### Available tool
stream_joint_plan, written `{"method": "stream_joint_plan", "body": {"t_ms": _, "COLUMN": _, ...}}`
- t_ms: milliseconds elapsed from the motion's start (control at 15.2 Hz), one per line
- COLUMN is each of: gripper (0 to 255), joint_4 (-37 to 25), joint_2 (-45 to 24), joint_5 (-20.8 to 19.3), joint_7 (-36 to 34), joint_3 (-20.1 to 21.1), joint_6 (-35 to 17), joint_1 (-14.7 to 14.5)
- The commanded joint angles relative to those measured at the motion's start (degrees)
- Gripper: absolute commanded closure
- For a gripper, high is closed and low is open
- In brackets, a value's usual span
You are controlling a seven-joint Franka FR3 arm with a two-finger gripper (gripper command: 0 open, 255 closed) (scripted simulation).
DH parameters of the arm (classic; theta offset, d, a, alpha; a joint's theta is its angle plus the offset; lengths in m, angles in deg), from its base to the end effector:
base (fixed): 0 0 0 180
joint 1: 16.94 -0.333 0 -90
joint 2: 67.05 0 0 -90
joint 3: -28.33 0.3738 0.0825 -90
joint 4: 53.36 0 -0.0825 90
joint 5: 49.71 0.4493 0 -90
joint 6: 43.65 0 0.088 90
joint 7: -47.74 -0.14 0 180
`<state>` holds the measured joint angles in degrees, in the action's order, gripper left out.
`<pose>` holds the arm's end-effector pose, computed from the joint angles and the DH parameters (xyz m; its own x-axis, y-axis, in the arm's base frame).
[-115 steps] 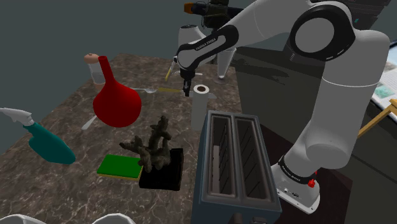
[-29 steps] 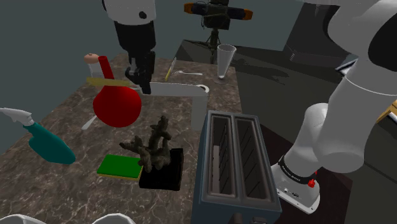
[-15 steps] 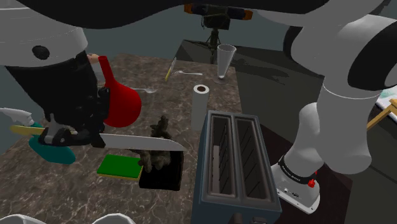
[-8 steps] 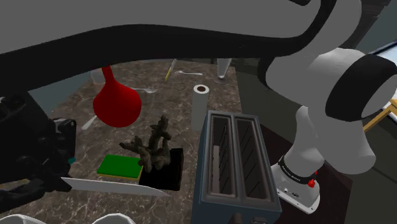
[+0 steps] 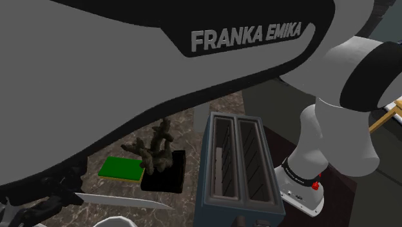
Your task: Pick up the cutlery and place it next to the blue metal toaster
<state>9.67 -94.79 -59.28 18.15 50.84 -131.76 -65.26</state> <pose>0.3466 0.6923 0.5764 0.7803 0.6252 -0.0189 0.6252 -0.7804 -0.0033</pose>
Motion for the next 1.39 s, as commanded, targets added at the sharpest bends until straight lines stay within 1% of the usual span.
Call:
{"method": "stream_joint_plan", "body": {"t_ms": 0, "gripper": 255, "joint_4": 1.9, "joint_2": 0.2, "joint_5": 0.1, "joint_7": 0.0, "joint_3": 0.0, "joint_6": -1.7, "joint_1": 0.3}}
{"method": "stream_joint_plan", "body": {"t_ms": 594, "gripper": 255, "joint_4": 11.2, "joint_2": 1.7, "joint_5": 0.5, "joint_7": -0.2, "joint_3": 0.0, "joint_6": -9.5, "joint_1": 1.6}}
{"method": "stream_joint_plan", "body": {"t_ms": 1320, "gripper": 255, "joint_4": 19.3, "joint_2": 1.4, "joint_5": 0.2, "joint_7": -0.5, "joint_3": -0.3, "joint_6": -17.8, "joint_1": 2.3}}
